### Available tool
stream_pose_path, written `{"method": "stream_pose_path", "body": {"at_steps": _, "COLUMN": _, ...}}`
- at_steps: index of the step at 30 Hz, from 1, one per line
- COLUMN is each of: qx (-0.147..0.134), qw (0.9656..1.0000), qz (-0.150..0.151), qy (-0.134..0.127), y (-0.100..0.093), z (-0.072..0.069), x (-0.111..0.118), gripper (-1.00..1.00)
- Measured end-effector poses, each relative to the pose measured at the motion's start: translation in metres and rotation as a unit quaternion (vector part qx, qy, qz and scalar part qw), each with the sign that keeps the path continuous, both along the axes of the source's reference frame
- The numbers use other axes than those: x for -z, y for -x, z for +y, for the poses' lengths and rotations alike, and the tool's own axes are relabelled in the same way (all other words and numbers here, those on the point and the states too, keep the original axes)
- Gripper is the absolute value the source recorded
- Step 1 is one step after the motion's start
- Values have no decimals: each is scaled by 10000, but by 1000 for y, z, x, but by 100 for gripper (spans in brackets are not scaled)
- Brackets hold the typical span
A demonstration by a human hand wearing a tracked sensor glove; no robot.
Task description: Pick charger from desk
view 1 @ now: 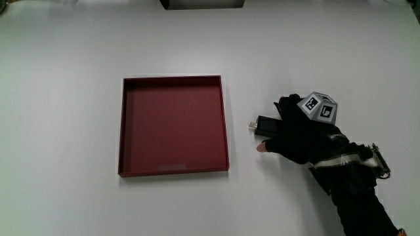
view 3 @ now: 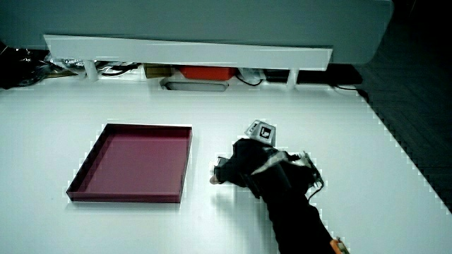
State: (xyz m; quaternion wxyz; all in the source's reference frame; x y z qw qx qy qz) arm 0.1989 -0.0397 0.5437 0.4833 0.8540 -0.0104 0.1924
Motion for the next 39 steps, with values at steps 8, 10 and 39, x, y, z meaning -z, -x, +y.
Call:
{"method": "stream_pose_path", "body": {"at_steps": 8, "qx": 49, "qw": 9992, "qz": -99, "qy": -371, "y": 1, "z": -1, "x": 4, "gripper": 19}}
{"method": "stream_pose_path", "body": {"at_steps": 10, "qx": 55, "qw": 9988, "qz": -122, "qy": -470, "y": 2, "z": -1, "x": 6, "gripper": 26}}
{"method": "stream_pose_path", "body": {"at_steps": 39, "qx": 59, "qw": 9922, "qz": -131, "qy": -1240, "y": 5, "z": 0, "x": 15, "gripper": 100}}
